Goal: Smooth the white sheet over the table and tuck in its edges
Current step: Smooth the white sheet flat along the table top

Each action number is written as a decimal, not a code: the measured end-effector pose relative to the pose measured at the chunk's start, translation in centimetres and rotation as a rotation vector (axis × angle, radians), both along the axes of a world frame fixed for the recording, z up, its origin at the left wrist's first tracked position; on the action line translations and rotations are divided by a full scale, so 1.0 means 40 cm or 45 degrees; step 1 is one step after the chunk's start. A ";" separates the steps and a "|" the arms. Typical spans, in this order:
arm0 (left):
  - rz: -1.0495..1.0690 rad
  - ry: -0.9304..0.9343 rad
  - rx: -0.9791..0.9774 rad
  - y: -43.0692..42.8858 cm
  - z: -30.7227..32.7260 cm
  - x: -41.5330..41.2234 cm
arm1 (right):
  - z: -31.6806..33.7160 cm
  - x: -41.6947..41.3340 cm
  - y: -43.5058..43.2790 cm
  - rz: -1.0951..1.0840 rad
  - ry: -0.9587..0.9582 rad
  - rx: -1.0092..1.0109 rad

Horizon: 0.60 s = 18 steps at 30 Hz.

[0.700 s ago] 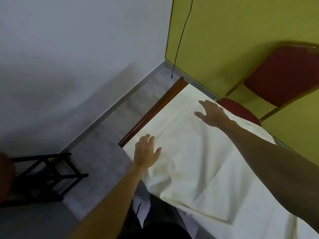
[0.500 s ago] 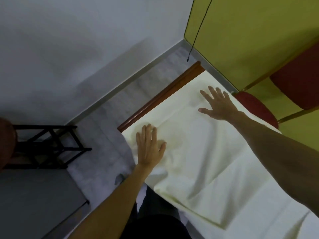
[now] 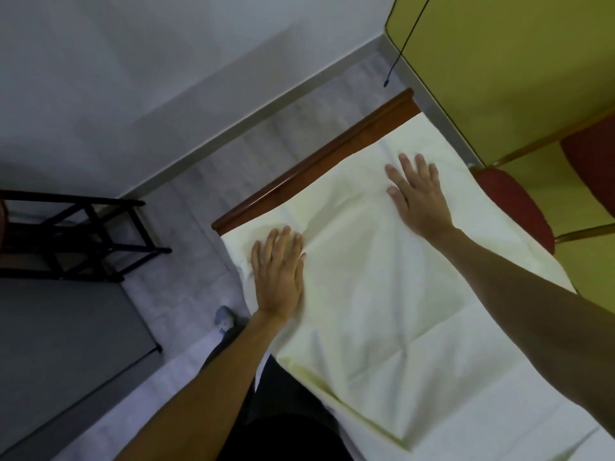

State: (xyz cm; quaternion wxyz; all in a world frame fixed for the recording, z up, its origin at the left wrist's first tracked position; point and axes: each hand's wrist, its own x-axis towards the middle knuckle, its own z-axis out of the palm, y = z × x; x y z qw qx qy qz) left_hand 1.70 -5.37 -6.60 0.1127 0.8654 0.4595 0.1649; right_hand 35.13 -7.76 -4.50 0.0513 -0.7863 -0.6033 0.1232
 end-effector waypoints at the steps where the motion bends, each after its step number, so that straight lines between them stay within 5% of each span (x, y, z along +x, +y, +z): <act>1: 0.002 0.009 0.005 0.002 0.000 0.002 | -0.005 -0.007 -0.002 -0.018 0.018 0.030; 9: -0.042 -0.015 0.062 0.021 0.008 0.010 | 0.007 -0.028 -0.006 -0.080 0.131 0.224; 18: -0.126 -0.019 0.192 0.102 0.127 0.017 | 0.087 -0.035 0.026 -0.080 -0.042 0.360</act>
